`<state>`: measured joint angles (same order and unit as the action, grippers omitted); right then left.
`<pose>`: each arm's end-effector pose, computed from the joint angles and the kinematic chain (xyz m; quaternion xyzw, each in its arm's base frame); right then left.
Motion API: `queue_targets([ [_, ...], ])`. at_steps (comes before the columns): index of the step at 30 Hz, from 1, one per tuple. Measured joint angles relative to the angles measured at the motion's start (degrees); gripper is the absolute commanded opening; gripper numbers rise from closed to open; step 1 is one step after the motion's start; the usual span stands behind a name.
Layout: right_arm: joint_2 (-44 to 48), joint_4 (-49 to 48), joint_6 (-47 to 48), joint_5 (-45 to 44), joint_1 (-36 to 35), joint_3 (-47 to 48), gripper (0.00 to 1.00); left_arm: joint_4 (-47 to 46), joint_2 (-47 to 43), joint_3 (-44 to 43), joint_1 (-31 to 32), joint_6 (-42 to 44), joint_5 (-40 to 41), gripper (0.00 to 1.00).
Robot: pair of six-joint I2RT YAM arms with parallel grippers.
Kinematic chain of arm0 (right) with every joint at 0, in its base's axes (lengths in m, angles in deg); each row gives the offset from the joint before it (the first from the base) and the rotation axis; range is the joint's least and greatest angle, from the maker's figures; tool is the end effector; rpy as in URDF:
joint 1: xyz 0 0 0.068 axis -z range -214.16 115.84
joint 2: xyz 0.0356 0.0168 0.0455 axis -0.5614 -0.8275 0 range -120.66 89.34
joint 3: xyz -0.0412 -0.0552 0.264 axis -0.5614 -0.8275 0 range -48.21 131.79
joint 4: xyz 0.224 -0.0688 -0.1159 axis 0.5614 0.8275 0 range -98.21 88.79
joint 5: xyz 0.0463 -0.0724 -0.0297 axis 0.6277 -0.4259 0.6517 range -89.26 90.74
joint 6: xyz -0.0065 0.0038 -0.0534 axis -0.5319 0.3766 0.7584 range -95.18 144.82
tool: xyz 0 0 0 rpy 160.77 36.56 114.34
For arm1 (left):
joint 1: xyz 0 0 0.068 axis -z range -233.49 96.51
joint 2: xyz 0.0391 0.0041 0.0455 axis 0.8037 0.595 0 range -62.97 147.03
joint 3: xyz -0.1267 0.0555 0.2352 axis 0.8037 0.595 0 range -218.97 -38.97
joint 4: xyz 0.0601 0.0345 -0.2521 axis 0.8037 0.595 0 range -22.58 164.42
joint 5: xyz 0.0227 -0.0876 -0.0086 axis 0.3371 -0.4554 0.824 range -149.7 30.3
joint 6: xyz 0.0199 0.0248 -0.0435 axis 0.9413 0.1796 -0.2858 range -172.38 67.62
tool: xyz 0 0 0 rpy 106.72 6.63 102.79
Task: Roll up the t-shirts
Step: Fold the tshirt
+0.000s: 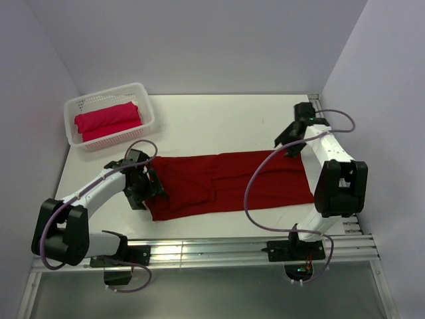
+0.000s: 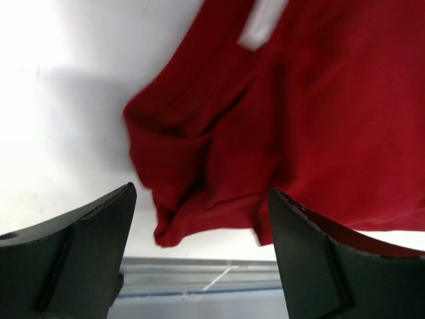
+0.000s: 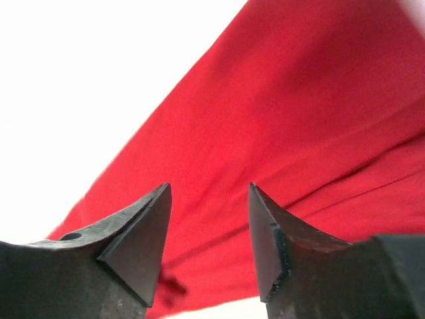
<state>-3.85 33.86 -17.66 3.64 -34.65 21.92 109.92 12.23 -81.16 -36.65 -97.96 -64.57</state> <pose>0.3296 0.0046 0.2370 0.3447 0.9134 0.1018 0.1913 0.2079 -0.0661 0.1796 -0.2408 0.9614 -0.1013 0.0860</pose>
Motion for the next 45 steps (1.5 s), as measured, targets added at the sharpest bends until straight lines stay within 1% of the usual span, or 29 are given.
queue_targets([
  [2, -0.13, 0.0, 0.46, -1.01, 4.83, 1.03, 0.55, 0.24, -0.61, 1.99, 0.0, -1.81, -1.03, 0.84],
  [4, -0.79, -0.09, 0.66, -1.86, 8.98, 1.84, 0.55, -0.02, -0.57, 2.23, 0.0, -3.06, -1.31, 0.84],
  [6, -2.75, -0.17, 0.68, -2.27, 11.39, 2.95, 0.55, -0.83, -0.2, 2.23, 0.0, -3.96, -1.33, 0.84],
  [9, -7.52, -0.26, 0.7, -2.86, 12.44, 5.16, 0.57, -2.8, 1.11, 2.49, 0.0, -5.31, -1.42, 0.84],
  [12, -12.44, -0.11, 0.87, -3.85, 12.37, 7.37, 0.57, -4.52, 2.03, 2.97, 0.0, -6.47, -1.6, 0.8],
  [15, -16.02, 0.26, 1.14, -5.14, 12.39, 9.16, 0.55, -5.22, 3.28, 2.95, 0.0, -6.82, -1.49, 0.7],
  [17, -18.36, 0.7, 1.4, -5.97, 12.55, 10.97, 0.5, -5.01, 3.61, 2.84, -0.07, -6.84, -1.36, 0.6],
  [18, -19.67, 1.09, 1.49, -6.49, 12.55, 12.04, 0.45, -4.92, 3.89, 2.78, -0.04, -6.84, -1.18, 0.52],
  [21, -22.56, 1.4, 1.68, -7.72, 12.59, 13.84, 0.31, -3.67, 5.73, 1.81, -0.13, -6.58, -0.31, 0.36],
  [22, -23.23, 1.73, 1.66, -8.13, 12.61, 14.05, 0.21, -2.97, 6.58, 1.2, -0.15, -6.36, 0.04, 0.29],
  [23, -23.45, 2.27, 1.75, -8.48, 12.66, 14.29, 0.15, -2.43, 7.48, 0.61, -0.15, -6.23, 0.26, 0.26],
  [24, -23.45, 2.51, 1.57, -8.9, 12.66, 14.32, 0.03, -1.92, 8.35, -0.02, -0.15, -6.05, 0.44, 0.24],
  [25, -23.45, 2.75, 1.36, -9.05, 12.72, 14.29, 0.0, -1.29, 9.4, -0.85, -0.15, -5.84, 0.42, 0.16],
  [26, -23.45, 2.67, 1.01, -9.01, 12.79, 14.14, 0.0, -0.66, 10.62, -1.95, -0.13, -5.62, 0.33, 0.11],
  [27, -23.21, 2.49, 0.76, -9.03, 12.9, 13.77, 0.0, -0.39, 11.52, -2.78, -0.13, -5.44, 0.17, 0.03],
  [28, -22.93, 2.29, 0.35, -8.98, 13.07, 13.33, 0.0, 0.04, 12.48, -3.72, -0.07, -5.14, 0.17, 0.0],
  [29, -22.43, 1.88, 0.07, -8.79, 13.35, 12.48, 0.0, 0.48, 13.29, -4.55, 0.02, -4.72, 0.15, 0.0],
  [32, -19.34, 0.81, -0.42, -8.41, 14.91, 7.98, 0.0, 2.54, 18.16, -9.92, 0.83, -3.58, 1.66, 0.0],
  [34, -16.46, 0.24, -0.5, -8.39, 16.26, 4.02, 0.0, 3.65, 22.34, -14.97, 1.77, -2.47, 3.48, 0.0],
  [37, -11.39, 0.42, -0.61, -7.91, 17.94, -2.97, 0.0, 4.24, 29.97, -25.66, 3.65, -0.5, 7.37, 0.0],
  [39, -8.37, 0.28, -1.01, -7.08, 18.16, -6.93, 0.0, 5.18, 36.15, -34.6, 4.94, 0.66, 9.99, 0.0],
  [42, -3.26, 0.68, -1.84, -5.27, 17.11, -13.2, 0.0, 5.7, 46.42, -50.56, 6.16, 2.91, 12.92, 0.0],
  [45, 1.07, 1.75, -2.99, -4.46, 13.86, -18.05, 0.0, 6.49, 55.49, -65.53, 6.58, 4.55, 14.4, 0.0],
])
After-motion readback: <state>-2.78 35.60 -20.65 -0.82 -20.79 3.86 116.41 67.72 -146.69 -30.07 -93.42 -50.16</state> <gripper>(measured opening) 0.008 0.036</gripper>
